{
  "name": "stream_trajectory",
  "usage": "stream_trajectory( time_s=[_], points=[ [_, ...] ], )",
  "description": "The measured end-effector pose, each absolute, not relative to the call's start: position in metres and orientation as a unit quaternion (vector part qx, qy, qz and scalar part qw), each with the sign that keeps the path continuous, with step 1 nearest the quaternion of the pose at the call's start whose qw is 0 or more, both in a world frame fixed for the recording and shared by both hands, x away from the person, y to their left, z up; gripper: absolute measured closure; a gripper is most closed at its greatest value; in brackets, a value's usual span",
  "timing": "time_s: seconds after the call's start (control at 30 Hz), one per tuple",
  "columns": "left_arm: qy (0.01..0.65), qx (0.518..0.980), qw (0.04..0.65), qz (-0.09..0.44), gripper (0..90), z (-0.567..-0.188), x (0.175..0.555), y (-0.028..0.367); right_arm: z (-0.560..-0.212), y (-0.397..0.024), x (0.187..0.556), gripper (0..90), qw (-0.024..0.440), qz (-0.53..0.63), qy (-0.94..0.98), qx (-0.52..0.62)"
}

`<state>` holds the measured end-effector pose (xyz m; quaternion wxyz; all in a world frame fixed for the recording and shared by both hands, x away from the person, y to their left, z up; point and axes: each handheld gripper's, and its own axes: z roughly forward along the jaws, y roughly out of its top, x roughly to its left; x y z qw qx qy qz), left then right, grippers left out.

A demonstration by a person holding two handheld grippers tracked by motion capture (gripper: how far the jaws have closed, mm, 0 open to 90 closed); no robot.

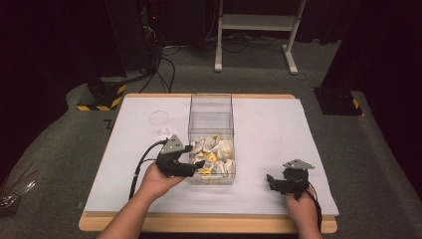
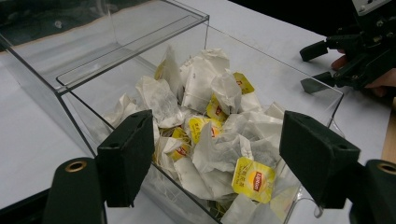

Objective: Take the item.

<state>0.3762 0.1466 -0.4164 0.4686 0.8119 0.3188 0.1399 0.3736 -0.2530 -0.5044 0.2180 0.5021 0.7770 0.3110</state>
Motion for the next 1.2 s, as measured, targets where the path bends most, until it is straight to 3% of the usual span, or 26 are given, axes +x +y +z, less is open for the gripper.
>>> stream_trajectory(
  time_s=[0.3,0.47,1.2],
  points=[
    [0.306,0.822,0.458,0.144,30.8,-0.407,0.384,0.137,-0.504,-0.253,0.374,9.0,0.218,0.311,0.777,0.502],
    [0.309,0.838,0.432,0.126,40.3,-0.414,0.39,0.132,-0.504,-0.253,0.374,9.0,0.218,0.311,0.777,0.502],
    [0.317,0.873,0.356,0.106,56.7,-0.423,0.402,0.117,-0.504,-0.253,0.373,9.1,0.218,0.311,0.777,0.502]
  ],
)
